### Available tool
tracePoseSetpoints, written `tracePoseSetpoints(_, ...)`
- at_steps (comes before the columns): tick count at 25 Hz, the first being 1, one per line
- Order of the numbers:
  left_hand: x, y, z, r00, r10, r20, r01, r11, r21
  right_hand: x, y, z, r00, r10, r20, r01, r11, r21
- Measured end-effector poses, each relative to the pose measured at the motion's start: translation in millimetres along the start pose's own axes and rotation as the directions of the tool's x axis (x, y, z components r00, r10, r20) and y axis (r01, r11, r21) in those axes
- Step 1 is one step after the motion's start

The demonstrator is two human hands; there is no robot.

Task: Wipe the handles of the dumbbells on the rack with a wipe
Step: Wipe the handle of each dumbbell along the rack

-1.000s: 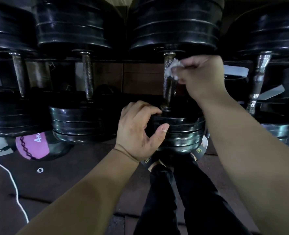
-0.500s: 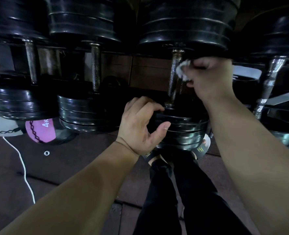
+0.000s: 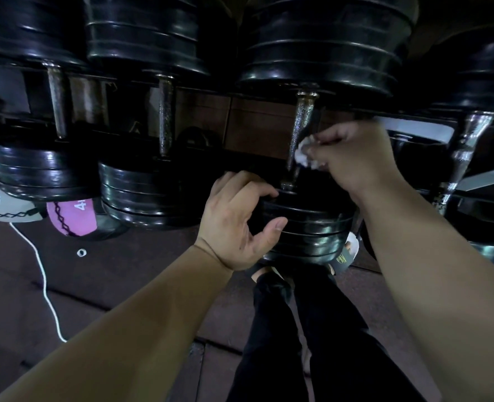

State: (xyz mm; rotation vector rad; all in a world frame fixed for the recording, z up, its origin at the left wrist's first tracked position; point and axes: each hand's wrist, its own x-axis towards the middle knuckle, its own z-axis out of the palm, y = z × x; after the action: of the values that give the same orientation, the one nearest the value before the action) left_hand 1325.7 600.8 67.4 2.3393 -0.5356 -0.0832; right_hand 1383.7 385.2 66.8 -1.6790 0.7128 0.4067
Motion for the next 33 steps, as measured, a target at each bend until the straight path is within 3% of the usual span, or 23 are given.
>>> tracePoseSetpoints(4,1,1,0,1.000,0.001,0.012,-0.001,1.000,0.000,10,0,4,0.990,-0.026,-0.136,0.050,0.983,0.177)
tracePoseSetpoints(9,0,1,0,1.000,-0.005,0.011,0.005,1.000,0.008,-7,18,2,0.999,-0.033,0.028,0.037,0.991,-0.132)
tracePoseSetpoints(13,0,2,0,1.000,-0.002,0.007,0.002,1.000,0.004,20,0,0,0.997,-0.025,-0.072,0.040,0.975,0.217)
tracePoseSetpoints(15,0,1,1,1.000,0.007,0.002,-0.007,1.000,-0.002,27,-6,0,0.992,-0.044,-0.118,0.075,0.958,0.277)
tracePoseSetpoints(17,-1,0,1,1.000,0.011,-0.001,-0.011,1.000,-0.010,18,-1,2,0.994,-0.035,-0.103,0.057,0.972,0.229)
tracePoseSetpoints(22,0,0,1,1.000,0.025,-0.015,-0.025,0.999,-0.037,-10,21,0,0.998,0.012,0.053,-0.005,0.992,-0.129)
tracePoseSetpoints(25,-1,0,2,0.999,0.036,-0.029,-0.037,0.998,-0.050,-8,6,-4,0.995,0.052,0.084,-0.047,0.997,-0.057)
tracePoseSetpoints(29,1,1,1,0.999,0.043,-0.033,-0.045,0.997,-0.060,-19,-17,-1,0.996,0.091,-0.016,-0.086,0.977,0.197)
tracePoseSetpoints(33,13,12,-7,0.996,-0.091,0.011,0.092,0.986,-0.137,-42,-32,2,0.993,0.057,-0.102,-0.046,0.993,0.111)
